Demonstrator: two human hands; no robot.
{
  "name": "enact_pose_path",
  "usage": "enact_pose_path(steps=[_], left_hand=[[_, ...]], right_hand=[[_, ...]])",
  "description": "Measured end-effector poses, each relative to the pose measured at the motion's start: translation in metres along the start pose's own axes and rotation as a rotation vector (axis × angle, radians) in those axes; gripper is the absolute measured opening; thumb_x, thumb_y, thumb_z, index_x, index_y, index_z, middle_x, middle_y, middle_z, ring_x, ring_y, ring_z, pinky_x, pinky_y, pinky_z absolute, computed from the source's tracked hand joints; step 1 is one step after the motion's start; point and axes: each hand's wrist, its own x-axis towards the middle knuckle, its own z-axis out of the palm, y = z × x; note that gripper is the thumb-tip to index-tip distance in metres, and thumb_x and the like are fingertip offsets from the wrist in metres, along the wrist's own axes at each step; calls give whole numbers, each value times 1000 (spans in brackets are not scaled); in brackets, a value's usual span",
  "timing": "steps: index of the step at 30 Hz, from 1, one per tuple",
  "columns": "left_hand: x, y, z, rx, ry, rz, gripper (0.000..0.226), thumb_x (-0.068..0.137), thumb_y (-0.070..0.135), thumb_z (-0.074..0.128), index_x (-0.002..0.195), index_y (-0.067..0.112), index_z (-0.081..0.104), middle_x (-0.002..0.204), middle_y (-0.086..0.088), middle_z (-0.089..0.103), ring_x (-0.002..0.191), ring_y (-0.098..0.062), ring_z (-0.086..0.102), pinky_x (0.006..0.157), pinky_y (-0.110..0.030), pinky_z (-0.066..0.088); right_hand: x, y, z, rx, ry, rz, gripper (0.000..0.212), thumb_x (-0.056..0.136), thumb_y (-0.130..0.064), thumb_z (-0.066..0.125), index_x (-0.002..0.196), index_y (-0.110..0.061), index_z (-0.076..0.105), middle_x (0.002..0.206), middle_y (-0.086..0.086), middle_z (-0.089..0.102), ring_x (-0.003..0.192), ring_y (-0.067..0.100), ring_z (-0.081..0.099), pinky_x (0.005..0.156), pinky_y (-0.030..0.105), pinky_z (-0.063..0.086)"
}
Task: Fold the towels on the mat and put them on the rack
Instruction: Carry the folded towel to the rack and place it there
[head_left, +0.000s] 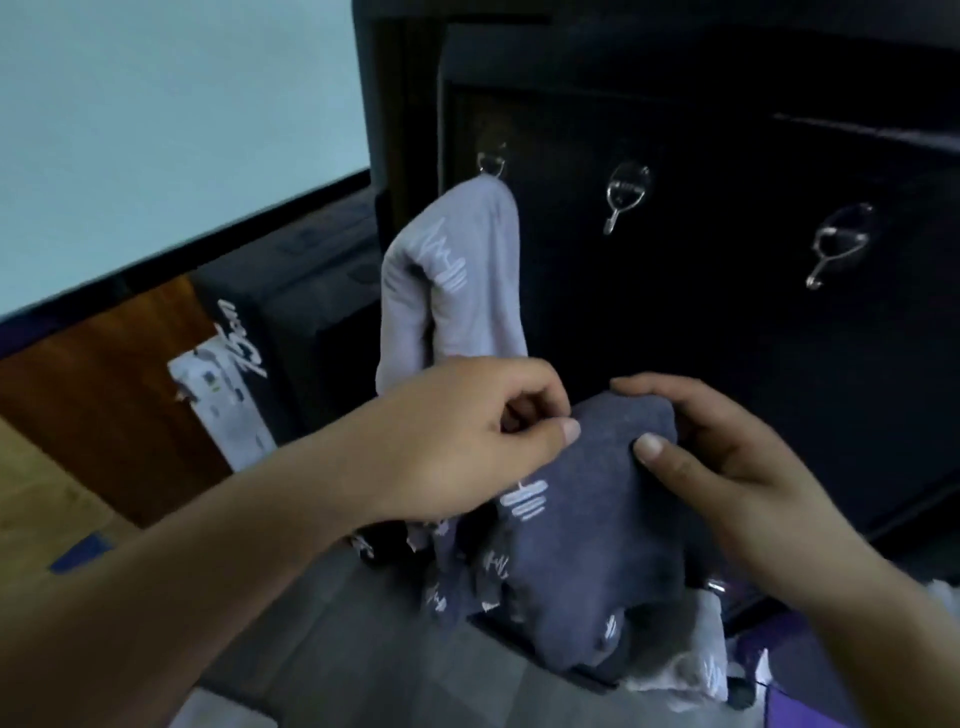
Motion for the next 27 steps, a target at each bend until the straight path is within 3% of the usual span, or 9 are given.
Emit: enact_pose_path(steps=[3,8,11,14,16,20,23,27], left_hand=[[15,10,-37,-14,-69,64,12,96,37,63,96,25,67,86,0,73,80,-19,70,77,-40,57],[38,18,-76,93,-70,136,13,93,38,66,100,27,64,94,5,72,88,-12,71,84,-42,59],[54,15,-86,59,-46,164,47,87,36,75,128,28,54,129,12,59,119,1,57,100,-30,53],[66,16,-91,-88,-212,166,83,88,26,76,155,27,27,152,11,45,135,2,44,107,-18,44],[74,19,-94,-187,-311,134,80,91,23,74,156,25,28,141,12,56,127,1,54,102,-18,48],[91,19,-90,-461,-279,112,49,83,24,66,130,13,60,127,-14,68,121,-25,65,108,-44,50],[98,18,-93,-449,-330,78,38,91,24,64,124,8,62,120,-14,70,117,-30,66,104,-45,51],[103,15,-97,-364,-377,24,39,90,32,69,116,4,62,103,-11,68,95,-24,65,85,-39,51]], right_hand=[[21,-28,4,-19,38,-51,36,88,-22,61,122,-33,68,105,2,74,102,13,69,84,23,56],[50,-64,1,-9,41,-66,39,89,-18,58,127,-28,65,111,2,75,106,15,70,84,23,56],[65,-74,-1,92,-38,-16,39,88,-17,57,126,-22,67,116,10,72,111,23,68,89,30,56],[74,-78,1,143,-120,-22,38,89,-12,55,126,-12,64,124,14,68,117,29,65,97,37,55],[79,-80,0,152,-170,-55,39,91,-9,55,130,-6,59,130,15,66,122,31,63,101,38,53],[86,-80,-7,215,-203,-74,48,87,-9,59,134,-6,55,129,20,64,120,32,63,96,34,53],[87,-79,-15,233,-247,-50,54,87,-8,61,140,-7,52,128,26,64,119,37,64,93,37,55],[88,-75,-23,224,-163,-17,45,87,-1,63,132,-7,60,116,25,69,107,34,70,87,36,57]])
